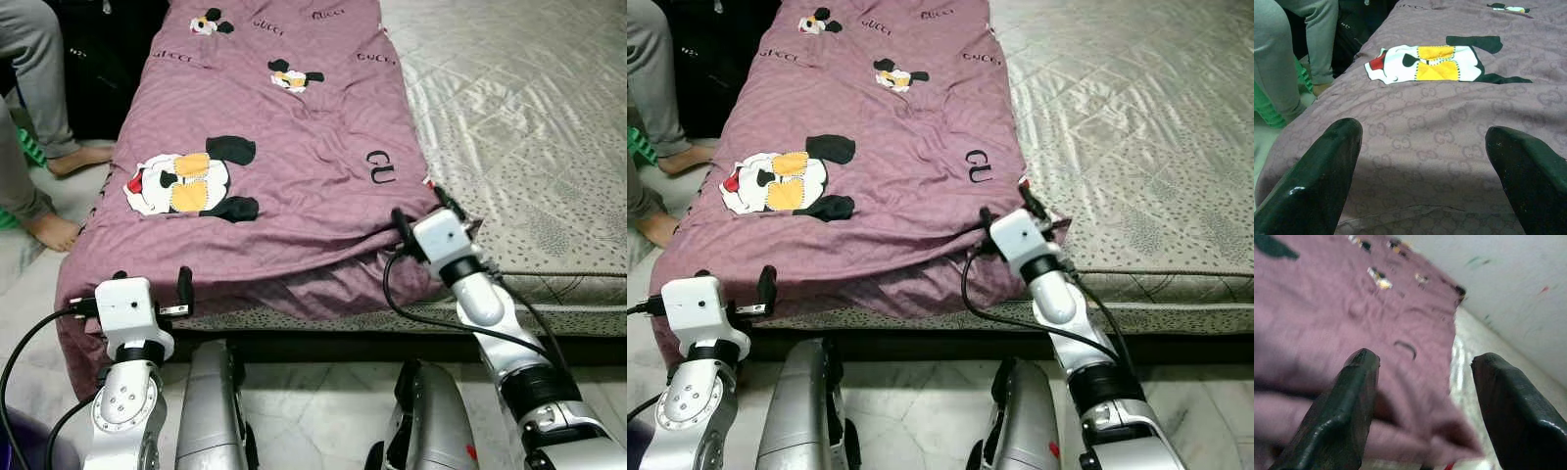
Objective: Clean up the room
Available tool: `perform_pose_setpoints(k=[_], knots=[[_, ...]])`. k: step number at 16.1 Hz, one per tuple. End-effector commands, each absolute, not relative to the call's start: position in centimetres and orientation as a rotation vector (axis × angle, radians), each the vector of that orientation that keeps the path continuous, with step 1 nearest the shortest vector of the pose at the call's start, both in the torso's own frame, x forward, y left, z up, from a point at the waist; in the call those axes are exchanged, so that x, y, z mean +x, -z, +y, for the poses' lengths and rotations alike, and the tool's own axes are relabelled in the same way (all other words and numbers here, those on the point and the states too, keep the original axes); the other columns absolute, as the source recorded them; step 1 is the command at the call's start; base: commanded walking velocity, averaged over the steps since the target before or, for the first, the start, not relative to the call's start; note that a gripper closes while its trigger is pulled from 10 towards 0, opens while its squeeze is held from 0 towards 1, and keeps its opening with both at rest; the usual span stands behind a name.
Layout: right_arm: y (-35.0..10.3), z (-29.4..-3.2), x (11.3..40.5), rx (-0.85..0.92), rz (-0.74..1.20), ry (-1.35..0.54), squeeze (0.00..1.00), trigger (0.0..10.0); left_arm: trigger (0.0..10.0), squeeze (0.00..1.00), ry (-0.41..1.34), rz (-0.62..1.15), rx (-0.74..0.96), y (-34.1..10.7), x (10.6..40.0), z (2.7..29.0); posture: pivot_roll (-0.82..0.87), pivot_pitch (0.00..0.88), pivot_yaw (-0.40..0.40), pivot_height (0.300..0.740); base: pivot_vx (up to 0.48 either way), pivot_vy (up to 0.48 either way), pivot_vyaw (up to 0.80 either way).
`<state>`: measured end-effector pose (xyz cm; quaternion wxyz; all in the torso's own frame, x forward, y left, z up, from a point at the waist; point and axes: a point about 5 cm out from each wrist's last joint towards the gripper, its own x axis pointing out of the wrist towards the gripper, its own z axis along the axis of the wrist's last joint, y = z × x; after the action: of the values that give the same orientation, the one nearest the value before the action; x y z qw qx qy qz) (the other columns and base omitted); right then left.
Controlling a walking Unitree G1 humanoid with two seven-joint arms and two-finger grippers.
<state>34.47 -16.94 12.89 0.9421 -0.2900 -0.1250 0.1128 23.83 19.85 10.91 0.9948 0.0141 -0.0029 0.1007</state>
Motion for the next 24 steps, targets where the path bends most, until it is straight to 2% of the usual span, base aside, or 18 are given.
perform_pose_setpoints(k=[1, 9, 12, 15, 17, 24], knots=[[-11.8, -17.0, 34.2, -0.613, -0.207, -0.258, 0.00, 10.0, 10.0, 0.00, -0.218, 0.003, 0.028, -10.8, 23.4, 20.1, 0.14, 0.180, -0.014, 0.507, 0.000, 0.000, 0.00], [-10.3, -17.6, 34.8, -0.702, -0.104, -0.260, 0.00, 10.0, 10.0, 0.00, -0.213, 0.010, 0.022, -10.7, 23.4, 19.9, 0.13, 0.187, -0.010, 0.507, 0.000, 0.000, 0.00], [-11.2, -16.5, 35.5, -0.727, -0.139, -0.258, 0.00, 10.0, 10.0, 0.00, -0.213, 0.012, 0.024, -10.7, 23.5, 19.9, 0.13, 0.185, -0.007, 0.507, 0.000, 0.000, 0.00], [-12.4, -14.2, 36.3, -0.710, -0.195, -0.267, 0.00, 10.0, 10.0, 0.00, -0.204, 0.008, 0.021, -10.8, 23.8, 19.7, 0.13, 0.175, -0.002, 0.507, 0.000, 0.000, 0.00], [-12.4, -13.5, 36.4, -0.672, -0.193, -0.283, 0.00, 0.0, 10.0, 0.00, -0.203, 0.004, 0.019, -10.9, 24.0, 19.6, 0.13, 0.172, -0.003, 0.507, 0.000, 0.000, 0.00], [-12.6, -12.5, 36.6, -0.639, -0.194, -0.286, 0.00, 0.0, 10.0, 0.00, -0.204, -0.001, 0.014, -10.9, 24.1, 19.5, 0.13, 0.163, -0.009, 0.507, 0.000, 0.000, 0.00]])
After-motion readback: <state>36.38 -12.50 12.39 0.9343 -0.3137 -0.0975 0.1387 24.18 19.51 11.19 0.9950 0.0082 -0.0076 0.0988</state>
